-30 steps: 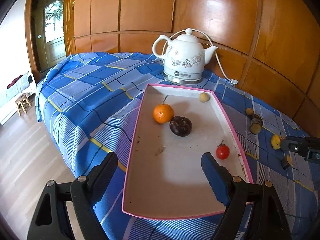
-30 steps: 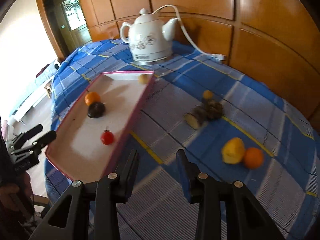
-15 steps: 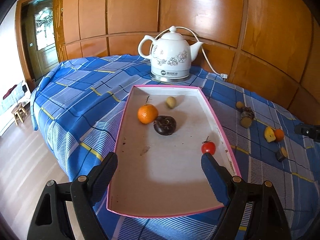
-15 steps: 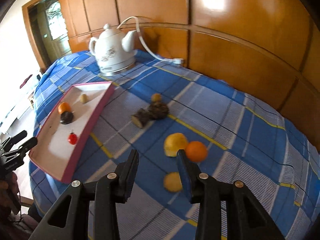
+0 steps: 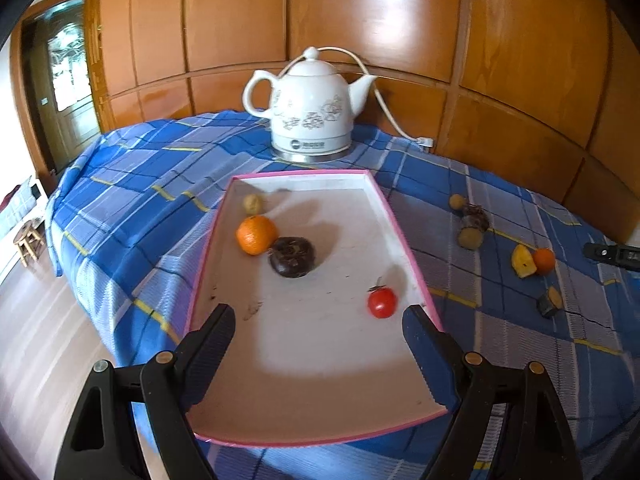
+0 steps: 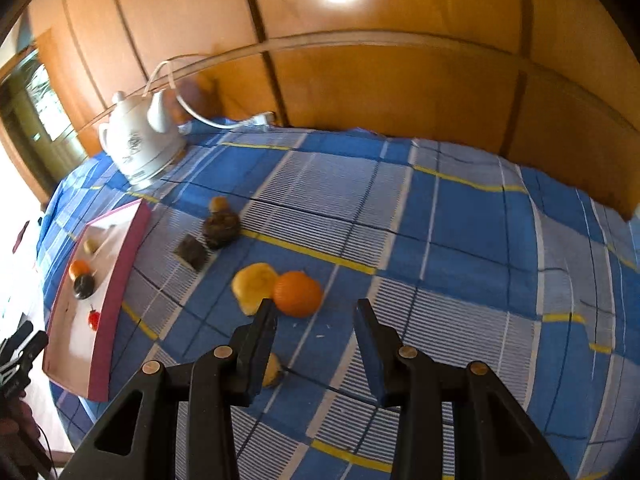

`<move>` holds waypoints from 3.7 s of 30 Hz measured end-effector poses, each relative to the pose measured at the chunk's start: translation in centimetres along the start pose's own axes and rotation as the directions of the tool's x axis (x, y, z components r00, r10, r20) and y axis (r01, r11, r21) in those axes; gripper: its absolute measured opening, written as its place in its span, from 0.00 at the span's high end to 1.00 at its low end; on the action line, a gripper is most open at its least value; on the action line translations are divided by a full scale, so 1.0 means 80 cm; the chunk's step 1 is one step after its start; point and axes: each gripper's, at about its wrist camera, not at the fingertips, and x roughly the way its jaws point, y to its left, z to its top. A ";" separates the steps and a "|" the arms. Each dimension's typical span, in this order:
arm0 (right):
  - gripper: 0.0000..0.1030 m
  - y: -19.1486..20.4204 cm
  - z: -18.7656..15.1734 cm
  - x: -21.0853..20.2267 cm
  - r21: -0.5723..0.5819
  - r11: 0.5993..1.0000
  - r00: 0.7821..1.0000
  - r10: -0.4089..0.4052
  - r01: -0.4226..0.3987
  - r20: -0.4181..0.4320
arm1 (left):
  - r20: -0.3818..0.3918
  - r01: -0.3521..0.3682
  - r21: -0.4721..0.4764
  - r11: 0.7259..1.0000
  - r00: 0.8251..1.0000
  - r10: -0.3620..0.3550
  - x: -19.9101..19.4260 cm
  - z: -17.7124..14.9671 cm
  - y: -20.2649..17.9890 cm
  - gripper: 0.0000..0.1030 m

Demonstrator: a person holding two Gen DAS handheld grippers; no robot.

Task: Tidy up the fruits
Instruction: 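Withdraw the right tool from the tray back toward the fruits, then grasp the bark-covered wood slice with the left tool, then lift the wood slice with left tool while right tool grasps the small tan round fruit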

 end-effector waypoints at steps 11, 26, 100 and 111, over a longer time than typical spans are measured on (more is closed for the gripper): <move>0.61 -0.010 0.000 0.002 0.050 0.999 1.000 -0.008 0.009 -0.024 | -0.028 0.108 0.039 0.993 0.994 -0.107 0.026 0.043 -0.049 0.25; 0.61 -0.010 0.002 0.001 0.080 0.997 0.999 0.027 -0.023 -0.045 | -0.119 0.226 0.108 0.968 0.970 -0.213 0.082 0.077 -0.120 0.38; 0.61 0.175 0.133 0.220 -0.370 0.923 0.971 0.015 -0.105 -0.239 | -0.065 0.365 0.240 0.900 0.930 -0.360 0.115 -0.041 -0.199 0.66; 0.77 0.160 0.125 0.158 -0.381 0.919 0.982 0.034 -0.103 -0.184 | -0.064 0.367 0.238 0.899 0.930 -0.363 0.115 -0.041 -0.199 0.66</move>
